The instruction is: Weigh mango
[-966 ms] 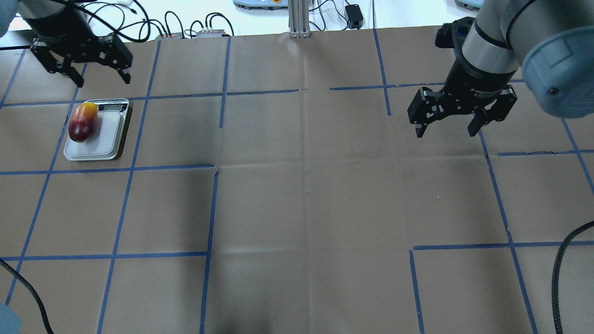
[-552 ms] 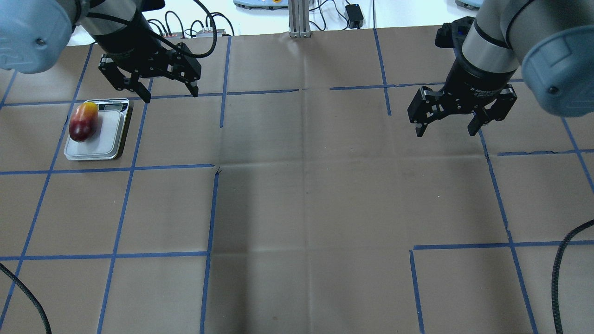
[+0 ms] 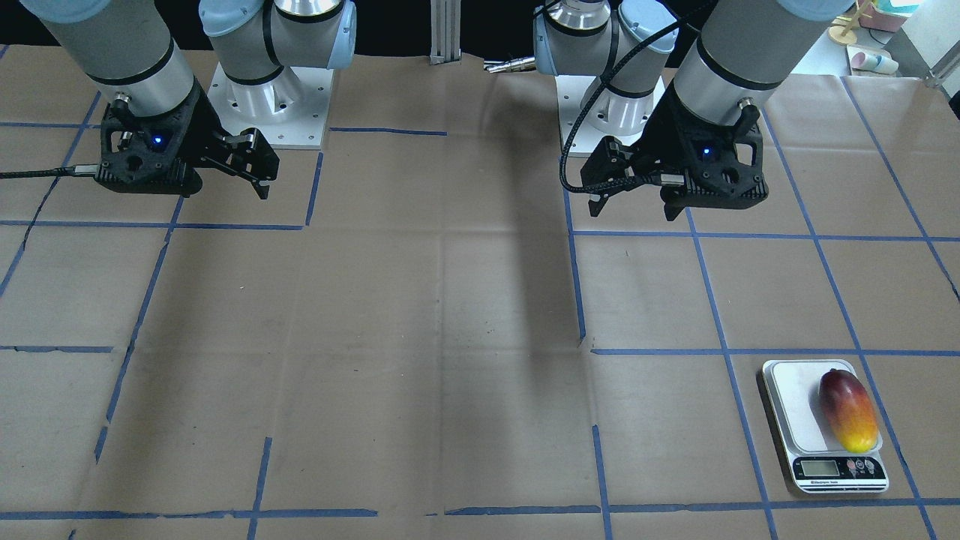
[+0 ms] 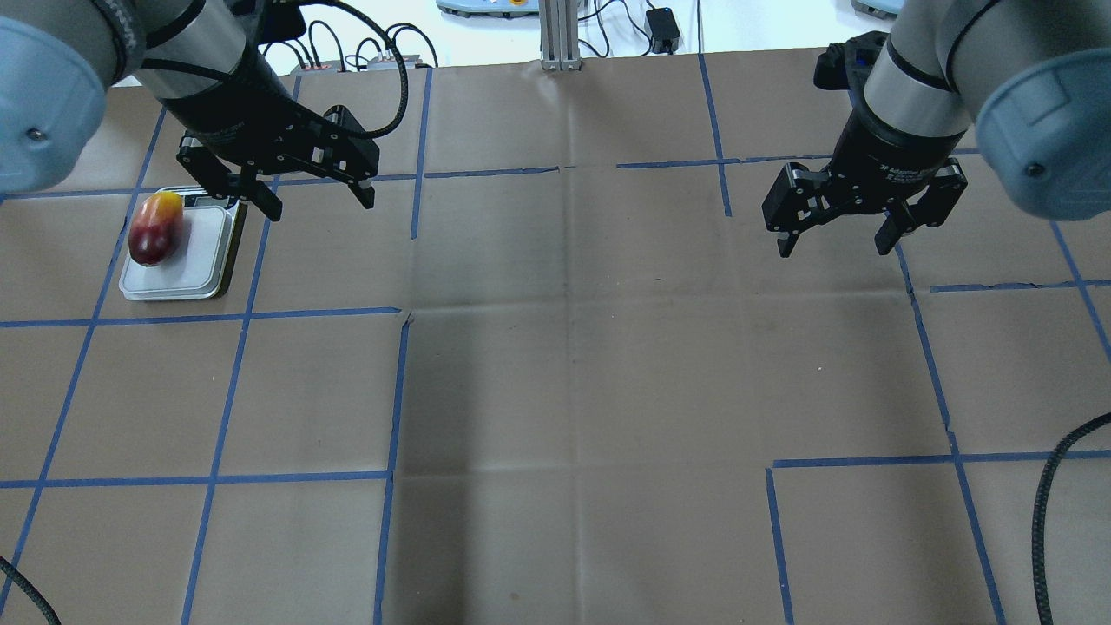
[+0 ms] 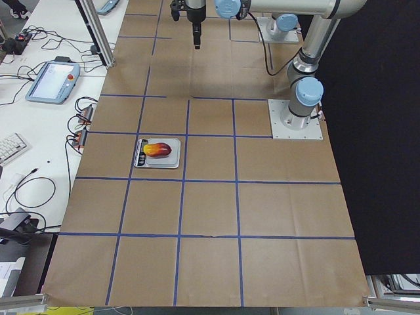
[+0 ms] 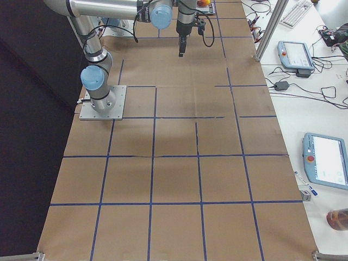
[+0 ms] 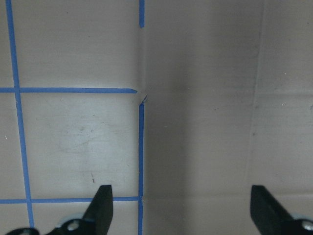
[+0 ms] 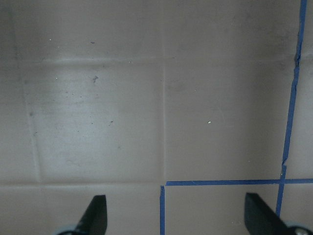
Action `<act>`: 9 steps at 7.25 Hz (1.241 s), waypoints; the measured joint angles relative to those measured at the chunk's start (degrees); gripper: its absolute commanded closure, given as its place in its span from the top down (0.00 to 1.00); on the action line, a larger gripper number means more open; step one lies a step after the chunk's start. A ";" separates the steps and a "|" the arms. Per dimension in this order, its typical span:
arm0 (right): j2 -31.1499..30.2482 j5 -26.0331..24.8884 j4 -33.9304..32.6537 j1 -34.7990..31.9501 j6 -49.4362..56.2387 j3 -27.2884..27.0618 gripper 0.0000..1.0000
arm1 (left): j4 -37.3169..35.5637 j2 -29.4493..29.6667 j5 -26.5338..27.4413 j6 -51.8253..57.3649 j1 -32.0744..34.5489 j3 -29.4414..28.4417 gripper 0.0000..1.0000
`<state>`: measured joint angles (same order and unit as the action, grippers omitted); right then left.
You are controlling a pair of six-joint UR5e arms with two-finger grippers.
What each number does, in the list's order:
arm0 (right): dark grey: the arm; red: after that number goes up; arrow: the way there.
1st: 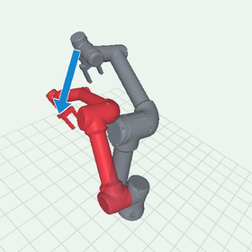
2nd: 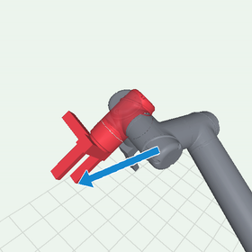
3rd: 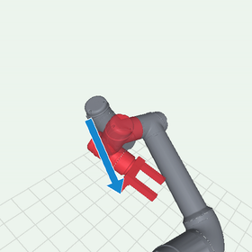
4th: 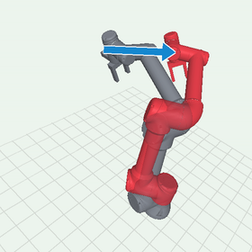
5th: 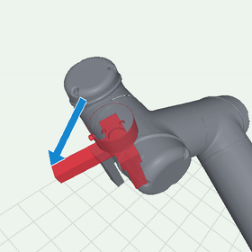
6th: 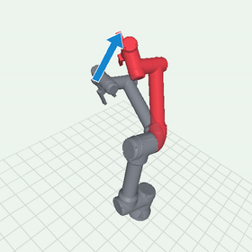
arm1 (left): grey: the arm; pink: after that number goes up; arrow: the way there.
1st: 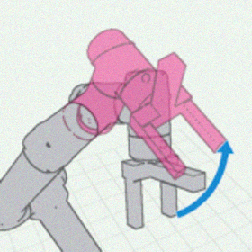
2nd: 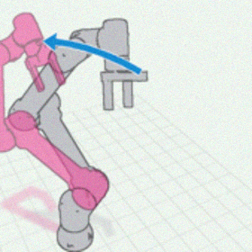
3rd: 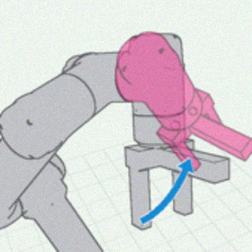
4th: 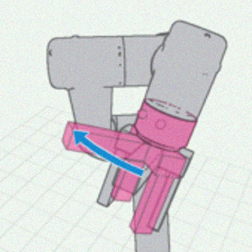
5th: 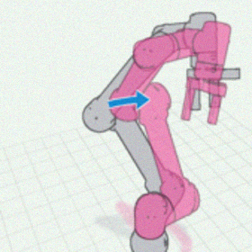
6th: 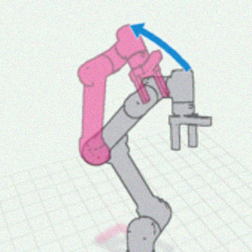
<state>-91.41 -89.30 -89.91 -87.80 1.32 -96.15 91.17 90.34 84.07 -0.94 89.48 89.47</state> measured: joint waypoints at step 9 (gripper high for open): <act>0.00 0.00 0.00 0.00 0.00 0.00 1.00 | -1.78 -1.23 4.18 -0.42 -0.77 2.76 1.00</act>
<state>-91.41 -89.30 -89.91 -87.80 1.32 -96.15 89.39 89.11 88.25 -1.36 88.72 92.23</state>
